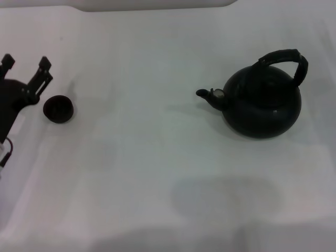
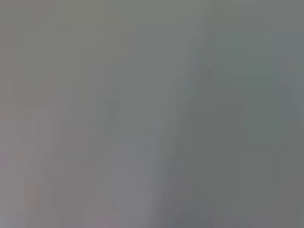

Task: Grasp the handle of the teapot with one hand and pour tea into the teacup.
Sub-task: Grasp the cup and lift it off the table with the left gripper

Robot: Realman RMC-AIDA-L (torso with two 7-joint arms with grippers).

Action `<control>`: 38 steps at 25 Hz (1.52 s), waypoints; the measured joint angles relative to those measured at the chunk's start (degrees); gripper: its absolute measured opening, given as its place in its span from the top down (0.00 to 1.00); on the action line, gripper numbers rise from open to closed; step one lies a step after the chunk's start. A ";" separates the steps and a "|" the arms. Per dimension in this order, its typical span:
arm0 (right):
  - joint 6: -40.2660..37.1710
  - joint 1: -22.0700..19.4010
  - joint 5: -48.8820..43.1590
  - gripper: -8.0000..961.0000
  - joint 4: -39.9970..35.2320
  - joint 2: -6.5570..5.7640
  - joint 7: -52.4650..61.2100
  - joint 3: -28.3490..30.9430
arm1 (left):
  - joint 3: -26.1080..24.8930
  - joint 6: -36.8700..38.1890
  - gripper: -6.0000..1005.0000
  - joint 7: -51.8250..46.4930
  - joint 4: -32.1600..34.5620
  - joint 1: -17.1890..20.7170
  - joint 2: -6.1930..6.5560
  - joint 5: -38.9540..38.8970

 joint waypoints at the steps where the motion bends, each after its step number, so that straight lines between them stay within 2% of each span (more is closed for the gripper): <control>1: -0.28 0.10 0.00 0.24 -0.03 0.00 -0.06 0.00 | 0.00 -0.27 0.12 0.00 -0.01 0.52 -0.06 0.48; 6: -1.10 0.62 0.00 0.24 -0.20 -0.11 -0.15 0.04 | 0.00 -1.00 0.12 0.00 -0.04 2.91 -0.21 2.22; 11: -2.01 0.90 0.00 0.24 -0.85 -0.17 -0.16 0.09 | 0.05 -0.54 0.12 0.00 0.01 3.59 -0.19 3.40; 26: -2.00 0.93 -0.16 0.24 -0.68 -0.08 0.18 -0.05 | 0.10 6.40 0.12 0.06 0.10 1.70 -0.19 7.97; 38: -1.99 0.94 -0.27 0.24 -0.81 -0.08 0.29 -0.19 | 0.08 10.54 0.12 0.08 -0.03 0.62 -0.17 8.49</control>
